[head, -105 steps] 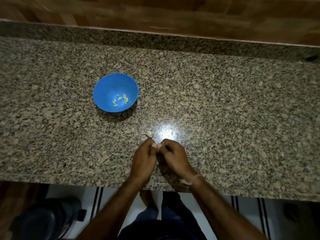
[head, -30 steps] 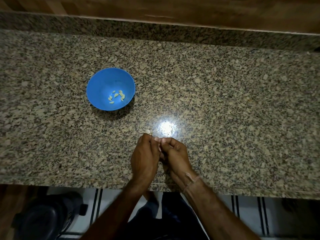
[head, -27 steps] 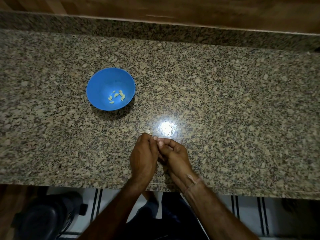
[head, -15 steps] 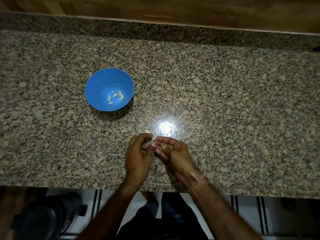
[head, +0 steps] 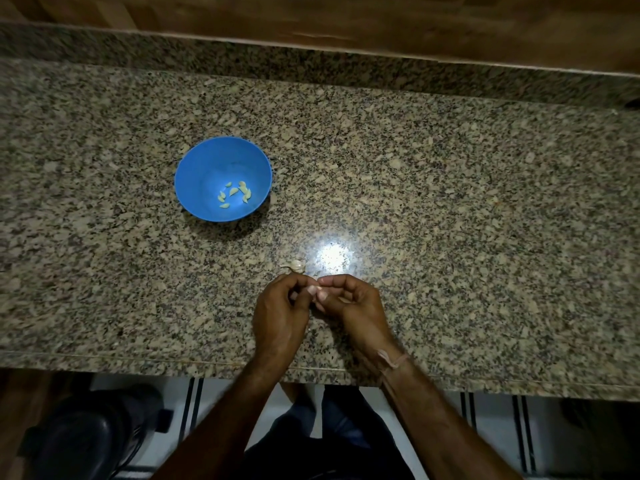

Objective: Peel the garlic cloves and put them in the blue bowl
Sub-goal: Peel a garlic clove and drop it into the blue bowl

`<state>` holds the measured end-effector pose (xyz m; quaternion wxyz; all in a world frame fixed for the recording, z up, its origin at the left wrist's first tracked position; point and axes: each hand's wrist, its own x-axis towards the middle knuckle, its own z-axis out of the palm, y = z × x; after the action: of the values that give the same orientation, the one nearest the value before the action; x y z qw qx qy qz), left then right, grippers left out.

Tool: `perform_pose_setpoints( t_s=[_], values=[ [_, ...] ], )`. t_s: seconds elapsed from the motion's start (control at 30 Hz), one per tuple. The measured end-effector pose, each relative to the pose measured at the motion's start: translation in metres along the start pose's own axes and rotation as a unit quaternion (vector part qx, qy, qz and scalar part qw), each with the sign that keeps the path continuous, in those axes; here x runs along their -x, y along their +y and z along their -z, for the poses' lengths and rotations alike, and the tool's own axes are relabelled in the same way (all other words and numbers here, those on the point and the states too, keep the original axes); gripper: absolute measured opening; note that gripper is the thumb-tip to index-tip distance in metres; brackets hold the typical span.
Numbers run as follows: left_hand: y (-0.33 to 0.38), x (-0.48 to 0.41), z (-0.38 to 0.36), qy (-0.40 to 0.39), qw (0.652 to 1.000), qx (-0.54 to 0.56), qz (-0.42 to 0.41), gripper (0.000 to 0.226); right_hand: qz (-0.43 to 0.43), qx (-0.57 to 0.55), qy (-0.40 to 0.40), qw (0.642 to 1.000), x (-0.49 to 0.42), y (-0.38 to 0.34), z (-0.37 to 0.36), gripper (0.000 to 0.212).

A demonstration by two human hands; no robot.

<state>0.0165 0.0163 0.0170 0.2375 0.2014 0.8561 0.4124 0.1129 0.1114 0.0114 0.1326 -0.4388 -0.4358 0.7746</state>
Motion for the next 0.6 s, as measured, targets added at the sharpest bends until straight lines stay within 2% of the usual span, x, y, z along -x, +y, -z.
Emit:
perform_pose_setpoints(
  t_s=[0.17,0.27,0.33,0.4,0.5,0.6],
  values=[
    [-0.001,0.002,-0.002,-0.002,0.997,0.041,0.064,0.006,0.023,0.05,0.016,0.998,0.001,0.002,0.001,0.005],
    [-0.007,-0.002,-0.002,-0.038,0.994,0.062,0.086,0.007,0.068,0.103,0.025,0.992,0.001,0.003,0.004,0.004],
    [-0.007,-0.003,0.0,-0.061,0.992,0.064,0.093,0.009,0.064,0.112,0.02,0.991,0.0,0.003,0.005,0.005],
    [-0.006,-0.002,0.003,-0.049,0.998,-0.014,0.046,0.011,-0.019,0.05,0.017,0.998,-0.003,0.0,0.005,0.01],
    [0.002,0.003,0.009,-0.001,0.974,-0.19,-0.125,0.013,-0.178,-0.048,0.02,0.983,-0.008,-0.008,0.006,0.018],
    [0.002,0.001,0.015,-0.006,0.951,-0.217,-0.218,0.013,-0.223,-0.074,0.006,0.972,-0.012,-0.013,0.008,0.021]
  ],
)
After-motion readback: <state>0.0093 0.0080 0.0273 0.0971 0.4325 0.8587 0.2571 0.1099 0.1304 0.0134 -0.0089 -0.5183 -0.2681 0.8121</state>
